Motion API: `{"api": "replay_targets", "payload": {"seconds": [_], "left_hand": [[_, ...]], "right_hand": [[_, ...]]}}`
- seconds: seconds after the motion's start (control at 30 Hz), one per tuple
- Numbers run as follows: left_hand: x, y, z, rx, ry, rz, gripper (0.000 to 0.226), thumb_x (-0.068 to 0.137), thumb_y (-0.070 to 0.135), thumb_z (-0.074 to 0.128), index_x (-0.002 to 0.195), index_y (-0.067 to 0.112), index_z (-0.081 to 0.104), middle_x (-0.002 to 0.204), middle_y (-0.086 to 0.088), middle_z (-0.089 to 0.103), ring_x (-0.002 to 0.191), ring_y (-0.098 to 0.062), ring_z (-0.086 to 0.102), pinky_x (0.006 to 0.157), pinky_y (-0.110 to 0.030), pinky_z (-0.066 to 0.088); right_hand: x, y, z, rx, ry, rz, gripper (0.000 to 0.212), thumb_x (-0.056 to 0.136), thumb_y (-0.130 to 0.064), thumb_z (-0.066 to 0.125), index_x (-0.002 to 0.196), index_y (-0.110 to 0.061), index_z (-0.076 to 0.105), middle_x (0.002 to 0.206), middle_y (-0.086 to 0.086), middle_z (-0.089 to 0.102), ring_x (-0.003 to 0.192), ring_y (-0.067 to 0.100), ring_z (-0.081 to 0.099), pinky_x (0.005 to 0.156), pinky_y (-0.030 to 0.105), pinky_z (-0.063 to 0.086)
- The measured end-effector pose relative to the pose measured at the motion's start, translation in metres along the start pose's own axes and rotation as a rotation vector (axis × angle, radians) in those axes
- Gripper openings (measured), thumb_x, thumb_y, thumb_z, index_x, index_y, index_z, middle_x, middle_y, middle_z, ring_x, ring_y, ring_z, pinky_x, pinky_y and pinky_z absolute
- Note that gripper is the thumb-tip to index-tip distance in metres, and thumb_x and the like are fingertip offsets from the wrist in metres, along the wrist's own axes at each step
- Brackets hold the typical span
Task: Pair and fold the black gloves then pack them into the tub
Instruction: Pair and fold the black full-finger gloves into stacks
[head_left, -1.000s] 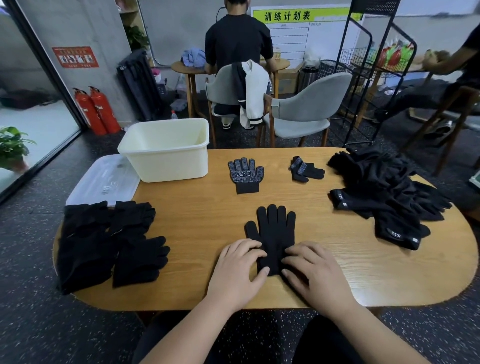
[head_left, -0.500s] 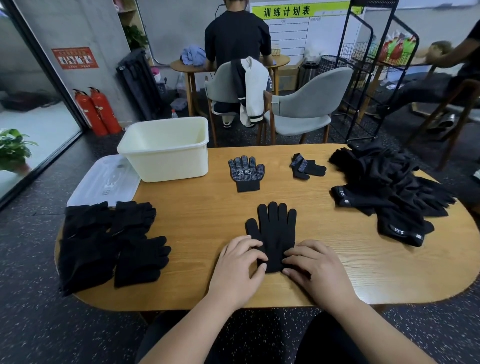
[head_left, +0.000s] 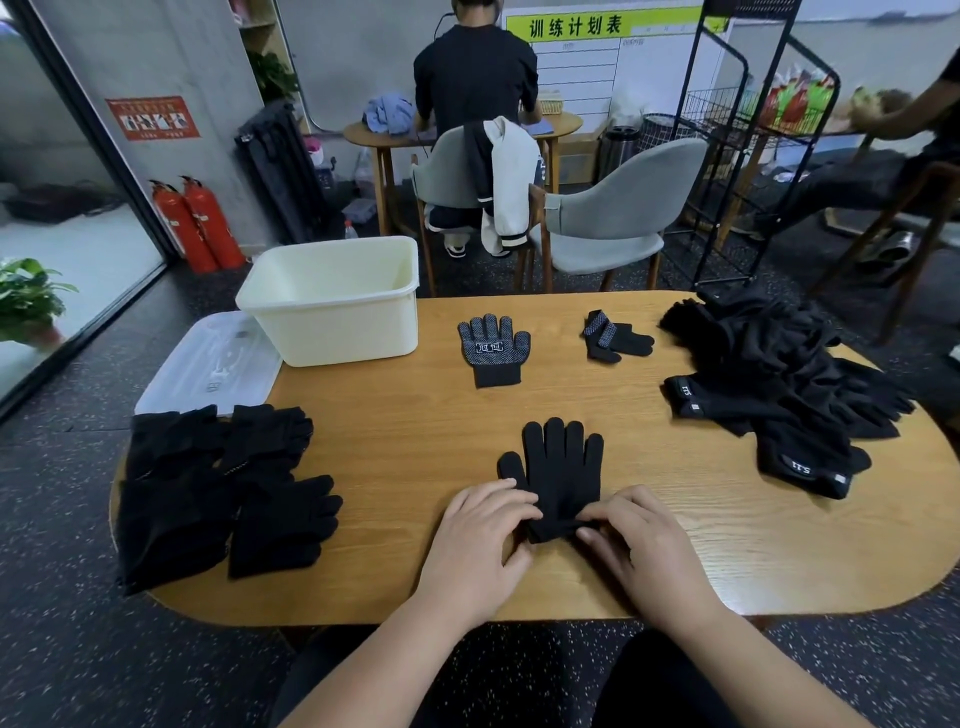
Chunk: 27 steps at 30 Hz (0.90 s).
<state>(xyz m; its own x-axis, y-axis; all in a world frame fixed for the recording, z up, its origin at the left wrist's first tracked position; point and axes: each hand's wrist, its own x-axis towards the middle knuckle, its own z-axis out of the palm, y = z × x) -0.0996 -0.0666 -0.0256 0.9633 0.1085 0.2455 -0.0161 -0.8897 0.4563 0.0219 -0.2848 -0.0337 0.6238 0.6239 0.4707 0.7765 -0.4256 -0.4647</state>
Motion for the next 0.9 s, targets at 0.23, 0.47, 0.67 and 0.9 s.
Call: {"api": "replay_targets", "payload": {"seconds": [0.23, 0.47, 0.67, 0.9], "left_hand": [[-0.001, -0.002, 0.003, -0.038, 0.135, -0.009, 0.024, 0.103, 0.032, 0.059, 0.125, 0.033, 0.069, 0.128, 0.022, 0.065, 0.136, 0.001, 0.046, 0.12, -0.028, 0.028], [-0.002, 0.01, -0.006, -0.131, -0.009, -0.117, 0.027, 0.104, 0.04, 0.062, 0.131, 0.045, 0.06, 0.126, 0.028, 0.059, 0.126, -0.001, 0.046, 0.111, -0.028, 0.039], [0.007, 0.022, -0.014, -0.339, -0.027, -0.343, 0.046, 0.104, 0.051, 0.059, 0.148, 0.046, 0.046, 0.129, 0.019, 0.065, 0.119, 0.001, 0.046, 0.1, -0.024, 0.036], [0.029, 0.024, -0.012, -0.295, 0.006, -0.411, 0.039, 0.102, 0.047, 0.065, 0.137, 0.043, 0.05, 0.099, 0.019, 0.066, 0.104, -0.005, 0.058, 0.092, -0.033, 0.053]], "right_hand": [[-0.001, -0.008, -0.009, -0.084, -0.155, -0.038, 0.049, 0.101, -0.064, 0.057, 0.136, -0.031, 0.062, 0.125, -0.025, 0.06, 0.119, 0.005, 0.05, 0.099, 0.026, 0.044], [0.002, -0.006, -0.012, 0.047, -0.093, 0.069, 0.02, 0.091, -0.028, 0.077, 0.11, -0.034, 0.074, 0.096, -0.027, 0.06, 0.091, 0.001, 0.059, 0.075, 0.027, 0.056], [0.013, -0.011, -0.022, 0.175, -0.233, 0.329, 0.008, 0.096, -0.046, 0.071, 0.099, -0.04, 0.068, 0.089, -0.015, 0.069, 0.081, 0.001, 0.063, 0.07, 0.017, 0.046], [0.033, -0.015, -0.017, 0.204, -0.218, 0.536, 0.011, 0.098, -0.042, 0.071, 0.094, -0.033, 0.066, 0.076, -0.007, 0.071, 0.067, 0.01, 0.064, 0.058, 0.026, 0.048]]}}
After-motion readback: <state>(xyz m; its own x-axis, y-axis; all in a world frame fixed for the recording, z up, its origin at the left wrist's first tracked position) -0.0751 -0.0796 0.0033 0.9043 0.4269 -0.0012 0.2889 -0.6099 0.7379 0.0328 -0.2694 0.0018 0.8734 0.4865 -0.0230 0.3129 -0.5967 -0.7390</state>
